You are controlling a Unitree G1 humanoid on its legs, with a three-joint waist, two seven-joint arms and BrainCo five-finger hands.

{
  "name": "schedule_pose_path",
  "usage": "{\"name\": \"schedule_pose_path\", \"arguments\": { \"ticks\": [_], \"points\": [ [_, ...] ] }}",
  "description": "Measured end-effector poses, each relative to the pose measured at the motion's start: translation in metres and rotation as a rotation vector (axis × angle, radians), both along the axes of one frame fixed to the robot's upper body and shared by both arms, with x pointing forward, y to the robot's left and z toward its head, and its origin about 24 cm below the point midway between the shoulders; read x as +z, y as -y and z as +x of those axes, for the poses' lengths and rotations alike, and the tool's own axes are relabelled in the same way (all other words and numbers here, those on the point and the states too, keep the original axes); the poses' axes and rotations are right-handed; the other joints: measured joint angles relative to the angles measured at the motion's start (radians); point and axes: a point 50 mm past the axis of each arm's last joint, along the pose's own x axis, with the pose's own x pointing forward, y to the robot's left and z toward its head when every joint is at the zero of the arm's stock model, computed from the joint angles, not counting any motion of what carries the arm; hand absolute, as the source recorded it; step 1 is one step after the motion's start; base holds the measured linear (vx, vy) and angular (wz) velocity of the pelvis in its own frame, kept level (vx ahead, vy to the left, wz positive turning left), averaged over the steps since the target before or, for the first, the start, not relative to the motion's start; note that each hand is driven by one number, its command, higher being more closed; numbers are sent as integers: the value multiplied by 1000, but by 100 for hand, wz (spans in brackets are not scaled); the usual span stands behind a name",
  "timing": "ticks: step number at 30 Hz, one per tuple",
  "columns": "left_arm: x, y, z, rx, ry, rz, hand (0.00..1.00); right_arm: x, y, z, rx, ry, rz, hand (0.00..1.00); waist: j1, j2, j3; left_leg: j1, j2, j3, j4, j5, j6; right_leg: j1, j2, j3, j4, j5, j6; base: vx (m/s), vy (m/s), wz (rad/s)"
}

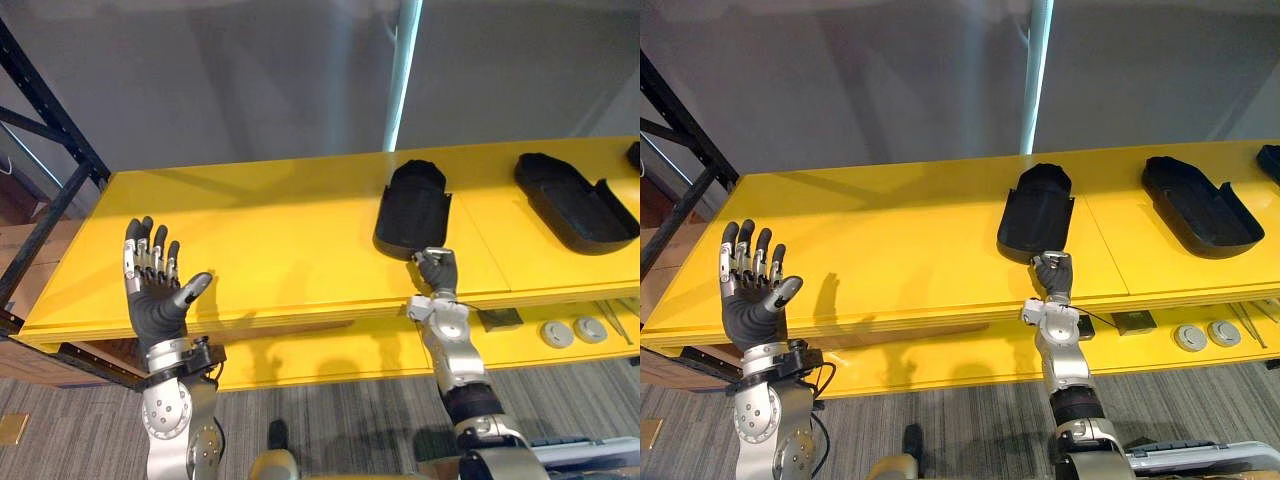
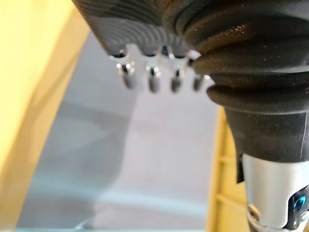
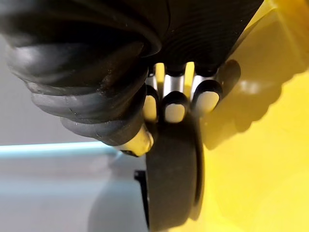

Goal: Walk over and take plastic housings, then place them on the shelf

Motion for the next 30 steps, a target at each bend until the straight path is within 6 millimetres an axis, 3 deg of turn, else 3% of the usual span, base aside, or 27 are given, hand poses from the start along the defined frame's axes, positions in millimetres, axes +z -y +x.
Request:
{"name": "schedule_pose_path", "arguments": {
  "ticks": [12, 16, 22, 23, 26, 30],
  "points": [
    [-2, 2, 2, -13, -26, -4, 0, 8, 11, 17, -22, -32, -17, 100, 5, 13, 13, 0, 0, -5, 0, 5, 1, -2, -2, -2, 13, -4, 0, -2, -1, 0],
    [-2, 3, 2, -20, -24, -6, 0, 22, 22, 27, -54, 0, -26, 100, 5, 31, 45, -6, 0, -13, 0, 9, 1, -15, -5, -4, 40, -13, 0, -42, -9, 4],
    [-2, 5, 2, -21, -25, -10, 0, 27, 26, 27, -64, 34, -32, 100, 3, 33, 47, -20, -4, -23, 0, 13, 2, -33, -12, -7, 63, -24, 1, -4, -9, 5],
    [-2, 5, 2, -21, -24, -10, 0, 29, 24, 26, -63, 48, -29, 0, 2, 33, 47, -21, -6, -23, 0, 13, 2, -37, -15, -6, 72, -29, 2, 0, 0, 0],
    [-2, 5, 2, -19, -27, -14, 0, 40, 13, 13, -78, 137, 0, 0, 2, 33, 47, -20, -6, -13, 0, 13, 2, -44, -17, 0, 72, -31, 2, 13, -9, -7],
    [1, 6, 0, -16, -13, -16, 0, 73, -24, -8, 33, 334, -36, 0, -11, 28, 50, -16, -6, 5, 0, 12, 1, -55, -19, 20, 71, -27, 8, 25, -14, -14]
  ]
}}
